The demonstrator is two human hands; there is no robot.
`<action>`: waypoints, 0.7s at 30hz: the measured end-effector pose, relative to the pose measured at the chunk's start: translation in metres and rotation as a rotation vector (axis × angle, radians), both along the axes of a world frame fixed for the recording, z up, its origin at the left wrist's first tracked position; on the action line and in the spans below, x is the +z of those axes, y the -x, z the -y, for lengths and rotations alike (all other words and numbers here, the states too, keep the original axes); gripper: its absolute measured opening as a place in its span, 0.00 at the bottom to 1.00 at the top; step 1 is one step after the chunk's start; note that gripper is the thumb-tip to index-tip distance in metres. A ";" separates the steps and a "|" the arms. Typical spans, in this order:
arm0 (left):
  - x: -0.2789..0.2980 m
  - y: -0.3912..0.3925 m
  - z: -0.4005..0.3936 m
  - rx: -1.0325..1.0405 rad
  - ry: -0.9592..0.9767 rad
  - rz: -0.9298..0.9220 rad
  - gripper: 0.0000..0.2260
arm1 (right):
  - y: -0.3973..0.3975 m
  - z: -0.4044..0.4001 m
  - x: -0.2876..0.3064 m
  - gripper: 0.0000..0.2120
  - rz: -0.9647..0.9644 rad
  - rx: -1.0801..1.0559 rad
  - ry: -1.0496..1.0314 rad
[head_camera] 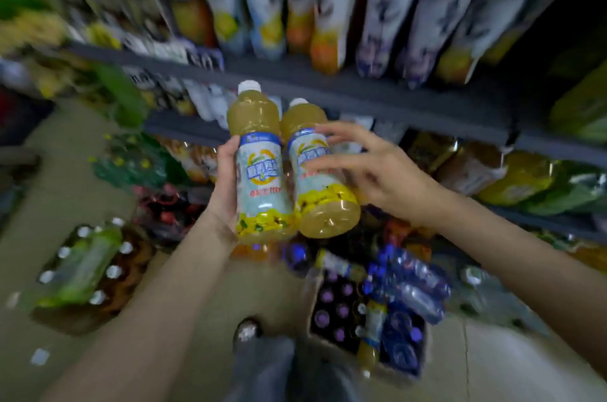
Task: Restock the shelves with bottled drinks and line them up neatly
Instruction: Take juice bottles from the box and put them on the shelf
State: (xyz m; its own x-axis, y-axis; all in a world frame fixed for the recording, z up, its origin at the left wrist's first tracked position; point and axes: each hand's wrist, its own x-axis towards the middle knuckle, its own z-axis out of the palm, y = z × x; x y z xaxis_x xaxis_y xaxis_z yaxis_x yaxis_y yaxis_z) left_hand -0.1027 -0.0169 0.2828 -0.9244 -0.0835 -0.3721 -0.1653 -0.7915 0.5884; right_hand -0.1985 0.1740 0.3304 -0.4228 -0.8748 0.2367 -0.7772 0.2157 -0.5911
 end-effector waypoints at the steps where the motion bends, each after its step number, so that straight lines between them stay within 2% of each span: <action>1: 0.024 0.005 0.013 0.010 0.042 -0.034 0.29 | 0.003 0.012 0.026 0.20 0.131 -0.074 0.072; 3: 0.077 0.012 0.036 0.023 0.138 -0.086 0.27 | 0.001 0.043 0.072 0.17 0.511 -0.205 0.167; 4: 0.103 0.014 0.047 0.023 0.188 -0.095 0.24 | -0.002 0.061 0.088 0.19 0.668 -0.231 0.181; 5: 0.128 0.015 0.059 0.014 0.236 -0.098 0.21 | -0.005 0.081 0.101 0.21 0.760 -0.235 0.181; 7: 0.173 0.018 0.089 -0.032 0.358 -0.104 0.20 | -0.009 0.120 0.123 0.20 0.792 -0.242 0.244; 9: 0.211 0.020 0.126 -0.047 0.500 -0.139 0.20 | -0.010 0.159 0.144 0.18 0.805 -0.282 0.361; 11: 0.240 0.021 0.168 0.020 0.679 -0.185 0.17 | -0.007 0.200 0.162 0.22 0.766 -0.329 0.441; 15: 0.271 0.029 0.244 0.233 1.002 -0.227 0.10 | -0.003 0.276 0.194 0.26 0.558 -0.345 0.517; 19: 0.284 0.047 0.298 0.384 1.244 -0.257 0.16 | 0.009 0.331 0.216 0.28 0.332 -0.407 0.553; 21: 0.288 0.058 0.316 0.425 1.292 -0.271 0.21 | 0.021 0.351 0.222 0.29 0.279 -0.439 0.529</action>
